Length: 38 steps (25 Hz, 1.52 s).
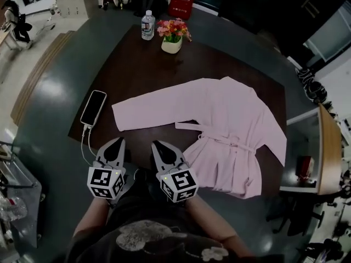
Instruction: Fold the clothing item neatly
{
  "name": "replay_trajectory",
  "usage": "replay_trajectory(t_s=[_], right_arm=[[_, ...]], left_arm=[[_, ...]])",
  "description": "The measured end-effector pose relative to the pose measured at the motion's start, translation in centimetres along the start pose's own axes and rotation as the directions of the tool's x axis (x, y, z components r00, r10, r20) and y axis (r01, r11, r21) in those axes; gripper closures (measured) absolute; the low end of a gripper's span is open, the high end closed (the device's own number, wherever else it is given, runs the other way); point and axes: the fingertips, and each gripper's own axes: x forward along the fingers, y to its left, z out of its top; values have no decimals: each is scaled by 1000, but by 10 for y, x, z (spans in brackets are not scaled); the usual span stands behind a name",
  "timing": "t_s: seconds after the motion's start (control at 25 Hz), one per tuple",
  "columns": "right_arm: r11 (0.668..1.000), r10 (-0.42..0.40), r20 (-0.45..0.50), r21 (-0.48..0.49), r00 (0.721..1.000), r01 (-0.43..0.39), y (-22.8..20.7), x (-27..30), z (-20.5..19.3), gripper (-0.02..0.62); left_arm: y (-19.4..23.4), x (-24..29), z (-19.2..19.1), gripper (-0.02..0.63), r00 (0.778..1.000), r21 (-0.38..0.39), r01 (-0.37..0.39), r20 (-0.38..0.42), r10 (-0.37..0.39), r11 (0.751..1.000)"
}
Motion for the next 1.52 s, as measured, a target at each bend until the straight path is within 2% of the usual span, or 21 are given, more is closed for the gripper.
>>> replay_trajectory(t_s=[0.2,0.32,0.52,0.68,0.92,1.0,1.16,1.24,1.32,1.4,1.52], right_arm=[[996,29,-142,-79,989,-40,22,66,-30,601],[994,47,-217,-90,975,-68,34,99,-47,551],[980,69,-352,-153,933,-130,46,144,-75,517],[963,56,-464,-208,884,-170,50,168,-98,506],[954,0,-572,-245,821,-171,46,189,-119,491],[958,-6,-588,-235,809,-163,45,191,-122,489],[974,-10,-574,-190,819,-122,41,193,-118,497],[984,-7,-579,-148,815,-97,36,193,-117,542],[991,11,-585,-102,811,-87,34,193,-116,557],[994,29,-562,-71,827,-83,32,194,-107,583],[997,41,-498,-30,866,-65,24,189,-82,584]], left_arm=[[54,10,-9,595,998,-21,-49,-36,49,999],[78,11,-16,595,996,-30,-57,-64,55,998],[103,12,-17,595,996,-50,-63,-72,59,997],[112,15,-18,595,996,-71,-58,-72,53,996],[120,17,-20,595,996,-97,-46,-81,38,994],[123,18,-20,595,996,-105,-44,-85,35,993],[129,21,-22,595,995,-111,-38,-94,27,993],[130,24,-24,595,994,-114,-33,-103,22,993],[129,27,-26,595,994,-113,-26,-110,14,993],[127,31,-25,595,994,-108,-17,-111,5,994],[121,37,-22,595,994,-96,-4,-108,-7,995]])
